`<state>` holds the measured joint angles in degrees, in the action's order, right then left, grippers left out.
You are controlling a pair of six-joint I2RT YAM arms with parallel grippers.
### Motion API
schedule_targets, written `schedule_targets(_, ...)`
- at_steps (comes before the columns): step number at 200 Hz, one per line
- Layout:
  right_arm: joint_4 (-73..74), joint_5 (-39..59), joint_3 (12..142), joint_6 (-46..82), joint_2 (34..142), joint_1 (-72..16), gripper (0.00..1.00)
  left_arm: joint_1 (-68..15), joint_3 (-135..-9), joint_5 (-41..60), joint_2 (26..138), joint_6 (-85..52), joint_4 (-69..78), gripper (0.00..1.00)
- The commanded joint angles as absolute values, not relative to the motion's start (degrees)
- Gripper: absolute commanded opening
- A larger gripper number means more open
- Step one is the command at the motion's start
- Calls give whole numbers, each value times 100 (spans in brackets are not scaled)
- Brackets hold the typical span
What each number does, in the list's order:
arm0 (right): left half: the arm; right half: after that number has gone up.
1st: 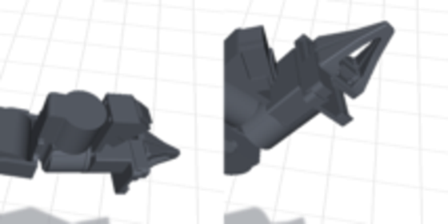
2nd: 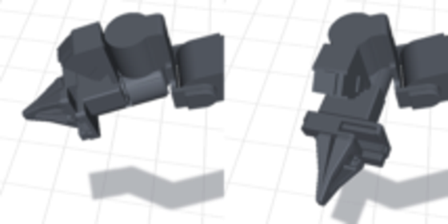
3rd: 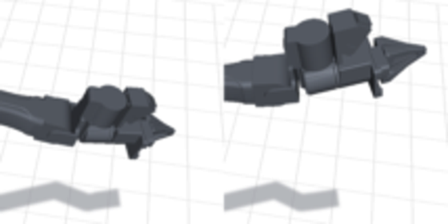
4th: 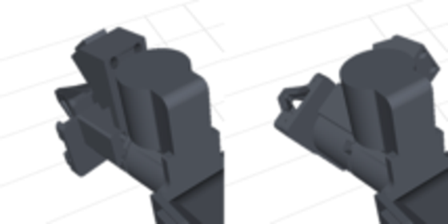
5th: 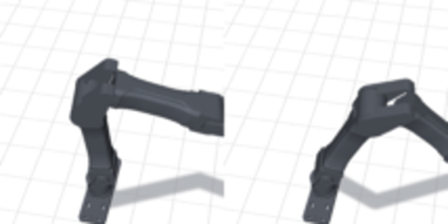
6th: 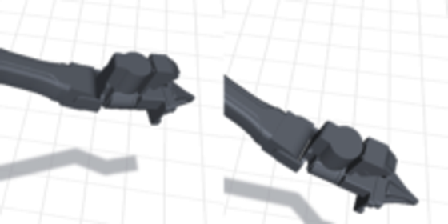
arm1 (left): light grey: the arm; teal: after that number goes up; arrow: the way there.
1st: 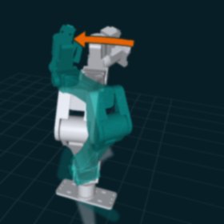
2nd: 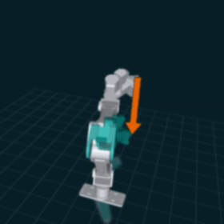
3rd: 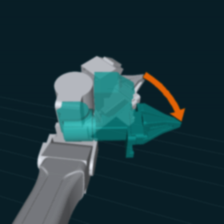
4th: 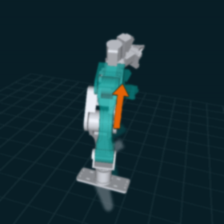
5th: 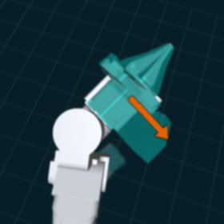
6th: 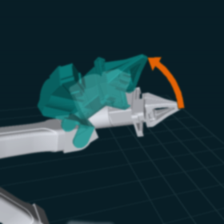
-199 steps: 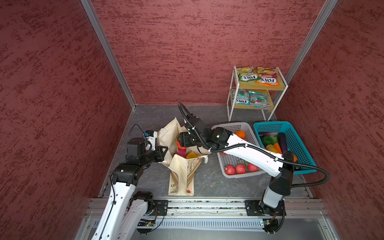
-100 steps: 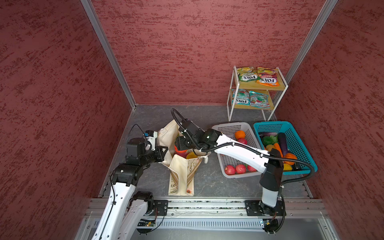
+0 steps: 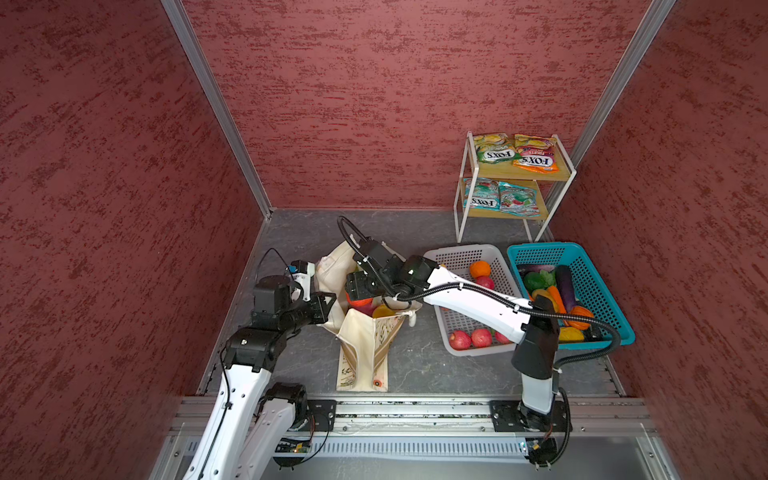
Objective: Place the food into the grocery bag and tie it
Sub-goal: 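Lower the red tomato into the bag and open the right gripper, then withdraw the right gripper from the bag back over the teal basket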
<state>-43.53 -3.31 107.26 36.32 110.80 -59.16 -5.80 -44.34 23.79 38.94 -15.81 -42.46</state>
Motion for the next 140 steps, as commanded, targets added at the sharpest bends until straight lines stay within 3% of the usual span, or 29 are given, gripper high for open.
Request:
schedule_targets(1, -4540, -488, 10977, 3607, 10940, -5946, 99, -565, -4359, 2418, 3866, -1556, -4190, 14)
schedule_targets(44, -4867, -914, 11263, 3483, 10609, -5944, 99, -538, -4359, 2382, 3798, -1559, -4193, 14)
schedule_targets(79, -5749, -2014, 11786, 3446, 10468, -5941, 99, -475, -4381, 2412, 3940, -1548, -4225, 14)
schedule_targets(106, -5905, -3075, 11234, 3550, 9947, -5871, 99, -458, -4351, 2382, 3792, -1569, -4179, 14)
schedule_targets(140, -6097, -3541, 10448, 4097, 9176, -5365, 99, -432, -4367, 2373, 3857, -1564, -4196, 14)
